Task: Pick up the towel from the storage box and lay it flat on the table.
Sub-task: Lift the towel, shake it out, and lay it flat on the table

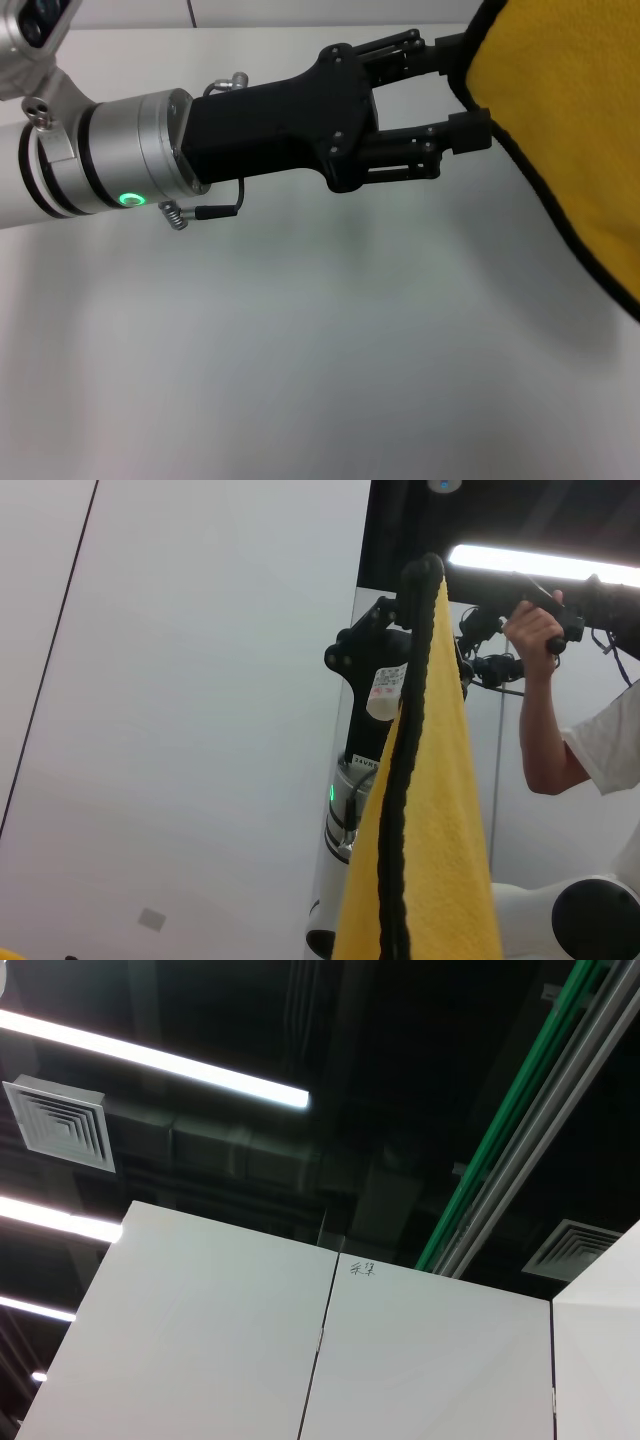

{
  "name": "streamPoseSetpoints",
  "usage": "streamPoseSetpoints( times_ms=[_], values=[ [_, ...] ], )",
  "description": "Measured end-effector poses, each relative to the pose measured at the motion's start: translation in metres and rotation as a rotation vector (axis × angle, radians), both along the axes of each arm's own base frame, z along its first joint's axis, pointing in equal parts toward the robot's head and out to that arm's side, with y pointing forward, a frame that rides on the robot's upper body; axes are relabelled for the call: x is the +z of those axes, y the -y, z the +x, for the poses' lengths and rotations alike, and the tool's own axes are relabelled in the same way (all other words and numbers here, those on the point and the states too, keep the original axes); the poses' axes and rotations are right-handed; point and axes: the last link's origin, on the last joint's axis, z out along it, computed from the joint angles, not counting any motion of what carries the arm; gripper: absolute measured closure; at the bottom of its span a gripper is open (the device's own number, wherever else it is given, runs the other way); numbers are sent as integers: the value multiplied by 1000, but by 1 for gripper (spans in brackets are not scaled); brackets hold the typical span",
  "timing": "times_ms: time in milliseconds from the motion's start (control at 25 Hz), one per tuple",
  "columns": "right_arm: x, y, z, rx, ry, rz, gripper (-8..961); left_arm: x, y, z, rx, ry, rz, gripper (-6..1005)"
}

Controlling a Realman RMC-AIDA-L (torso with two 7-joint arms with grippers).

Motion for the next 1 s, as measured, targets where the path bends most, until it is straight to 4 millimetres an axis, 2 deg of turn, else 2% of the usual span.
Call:
streamPoseSetpoints(
  times_ms=[360, 800, 1000],
  values=[
    [-1, 0, 0, 2, 3, -2, 942, 0, -1, 1, -4, 0, 8, 275],
    [-2, 0, 0, 1, -2, -5, 942, -3, -1, 1, 1, -10, -2, 713],
    [-3, 0, -1, 3, 1, -10, 942, -4, -1, 1, 4, -10, -4, 750]
  ],
)
